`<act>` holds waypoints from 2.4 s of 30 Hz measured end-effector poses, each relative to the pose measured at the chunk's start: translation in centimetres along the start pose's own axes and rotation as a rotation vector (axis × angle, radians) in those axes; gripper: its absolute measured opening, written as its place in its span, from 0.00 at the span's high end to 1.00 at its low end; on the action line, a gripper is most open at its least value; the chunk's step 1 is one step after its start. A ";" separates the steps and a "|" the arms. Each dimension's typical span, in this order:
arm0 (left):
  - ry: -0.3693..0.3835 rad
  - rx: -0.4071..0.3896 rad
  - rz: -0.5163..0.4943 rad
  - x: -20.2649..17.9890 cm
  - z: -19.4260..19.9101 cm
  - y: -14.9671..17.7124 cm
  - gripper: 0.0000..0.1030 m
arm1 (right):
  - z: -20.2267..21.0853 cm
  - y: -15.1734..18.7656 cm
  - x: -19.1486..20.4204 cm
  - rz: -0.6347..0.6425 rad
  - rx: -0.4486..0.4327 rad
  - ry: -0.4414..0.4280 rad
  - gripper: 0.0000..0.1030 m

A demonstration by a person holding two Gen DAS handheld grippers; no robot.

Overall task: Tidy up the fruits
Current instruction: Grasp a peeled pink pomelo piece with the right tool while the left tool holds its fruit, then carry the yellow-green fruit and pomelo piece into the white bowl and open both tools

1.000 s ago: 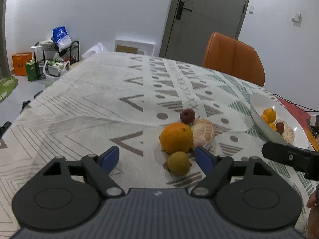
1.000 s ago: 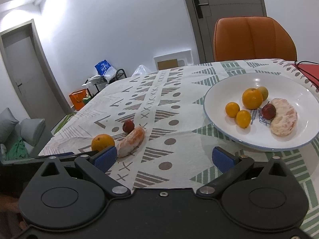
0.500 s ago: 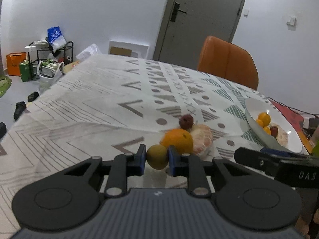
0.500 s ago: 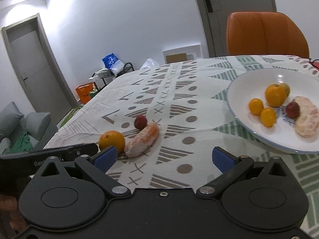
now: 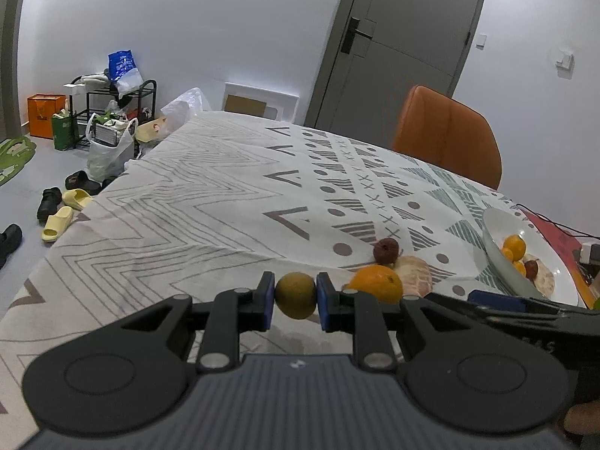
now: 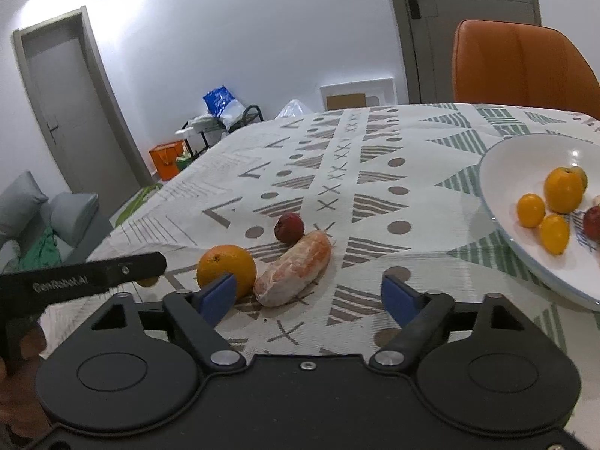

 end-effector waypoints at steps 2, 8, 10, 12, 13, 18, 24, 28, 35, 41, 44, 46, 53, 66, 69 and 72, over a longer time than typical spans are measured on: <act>-0.003 0.001 0.004 0.4 0.0 -0.1 0.79 | -0.5 0.1 0.1 0.005 0.011 0.000 0.26; -0.013 0.003 0.013 1.2 -0.2 -0.3 0.79 | -1.2 -0.1 0.2 0.028 0.007 0.022 0.33; -0.014 0.002 0.014 1.3 -0.2 -0.3 0.79 | -1.2 -0.1 -0.1 0.041 0.004 0.046 0.42; -0.012 0.001 0.015 1.3 -0.2 -0.4 0.79 | -0.9 -0.3 -0.6 0.017 0.006 0.053 0.51; -0.011 -0.002 0.014 1.2 -0.1 -0.5 0.79 | -0.8 -0.3 -0.8 0.008 0.009 0.061 0.61; -0.006 -0.005 0.014 1.1 -0.1 -0.5 0.79 | -0.2 -0.5 -1.8 -0.019 0.010 0.091 0.70; -0.008 -0.009 0.016 1.2 -0.2 -0.6 0.79 | -0.8 -0.7 -1.2 -0.021 0.011 0.066 0.65; -0.013 -0.003 0.018 1.5 -0.5 -0.6 0.79 | -1.9 -0.9 -0.5 -0.005 0.022 0.057 0.56; -0.028 0.002 0.013 1.8 -0.7 -0.7 0.79 | -3.1 -1.2 0.4 0.066 0.020 0.065 0.50; -0.030 0.008 0.008 1.5 -0.8 -0.7 0.79 | -2.9 -1.1 0.1 0.143 0.022 0.112 0.69; -0.025 0.005 -0.003 1.0 -0.6 -0.7 0.79 | -2.2 -1.0 -0.3 0.124 0.024 0.089 0.70; -0.021 0.001 -0.009 0.6 -0.4 -0.8 0.79 | -1.7 -0.9 -0.6 0.117 0.021 0.090 0.70; 0.004 -0.005 -0.035 -1.6 0.0 -0.7 0.79 | 0.7 -0.4 -2.3 0.059 -0.005 0.088 0.70; 0.057 -0.023 -0.090 -6.0 0.7 -0.8 0.79 | 5.1 -1.3 -4.7 0.012 -0.092 0.105 0.70; 0.065 -0.025 -0.099 -7.0 0.7 -0.7 0.79 | 5.8 -1.5 -5.1 0.007 -0.109 0.108 0.70; 0.073 -0.027 -0.111 -7.8 0.9 -0.7 0.79 | 6.6 -1.7 -5.6 0.000 -0.127 0.109 0.70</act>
Point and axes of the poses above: each gripper's, at about its wrist camera, not at the fingertips, and z roughly against the way its jaws point, x to its left, y to its underside, the point moved 10 cm from there along -z, roughly the way its jaws point, and after that the axes turned 9 degrees about -y, right-handed, at the moved point
